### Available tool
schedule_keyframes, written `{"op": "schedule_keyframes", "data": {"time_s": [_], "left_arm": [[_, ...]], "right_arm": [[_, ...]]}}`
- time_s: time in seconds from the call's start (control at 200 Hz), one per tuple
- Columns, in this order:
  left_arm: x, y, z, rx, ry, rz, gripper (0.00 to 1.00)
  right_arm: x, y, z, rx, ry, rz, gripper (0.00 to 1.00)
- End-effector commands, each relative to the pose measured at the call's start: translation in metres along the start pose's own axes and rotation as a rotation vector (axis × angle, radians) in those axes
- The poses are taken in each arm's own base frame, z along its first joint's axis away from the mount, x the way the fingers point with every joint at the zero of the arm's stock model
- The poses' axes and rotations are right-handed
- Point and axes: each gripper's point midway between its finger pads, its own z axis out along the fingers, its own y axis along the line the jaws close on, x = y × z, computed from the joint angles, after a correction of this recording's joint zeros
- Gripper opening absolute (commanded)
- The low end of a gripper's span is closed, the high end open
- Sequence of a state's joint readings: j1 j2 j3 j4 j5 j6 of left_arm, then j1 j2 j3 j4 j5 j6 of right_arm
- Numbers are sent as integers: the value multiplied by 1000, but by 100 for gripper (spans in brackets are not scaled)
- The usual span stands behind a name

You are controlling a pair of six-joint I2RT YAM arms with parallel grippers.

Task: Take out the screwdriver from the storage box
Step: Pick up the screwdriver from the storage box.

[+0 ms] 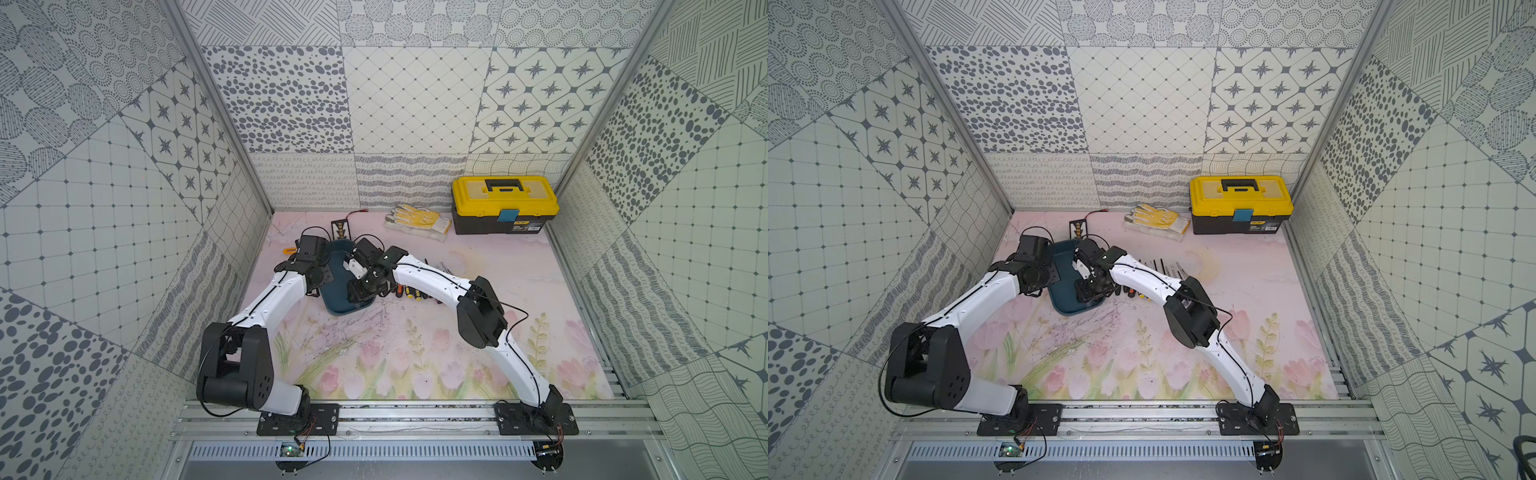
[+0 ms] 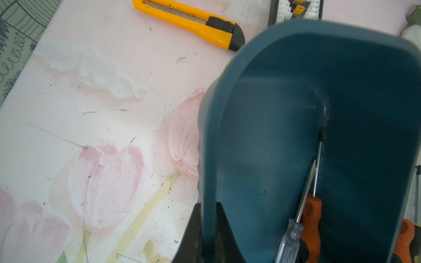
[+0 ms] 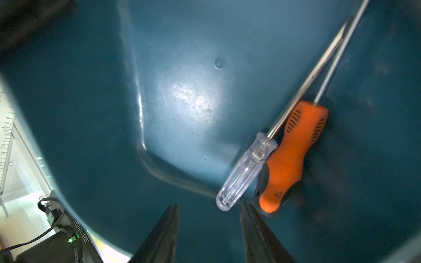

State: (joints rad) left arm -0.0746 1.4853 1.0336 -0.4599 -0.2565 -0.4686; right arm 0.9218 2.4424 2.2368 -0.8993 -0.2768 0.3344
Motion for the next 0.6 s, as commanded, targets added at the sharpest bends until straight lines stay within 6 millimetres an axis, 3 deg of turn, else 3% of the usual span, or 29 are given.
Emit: {"op": "schedule_keyframes", "data": {"time_s": [0.0, 0.27, 0.595], "left_arm": [[-12, -9, -1, 45, -41, -13, 0], [-12, -10, -1, 50, -40, -14, 0], [-10, -10, 0, 51, -36, -13, 0]], "right_arm": [[1, -2, 7, 31, 13, 7, 49], [11, -23, 26, 127, 75, 33, 49], [12, -10, 47, 34, 106, 40, 47]]}}
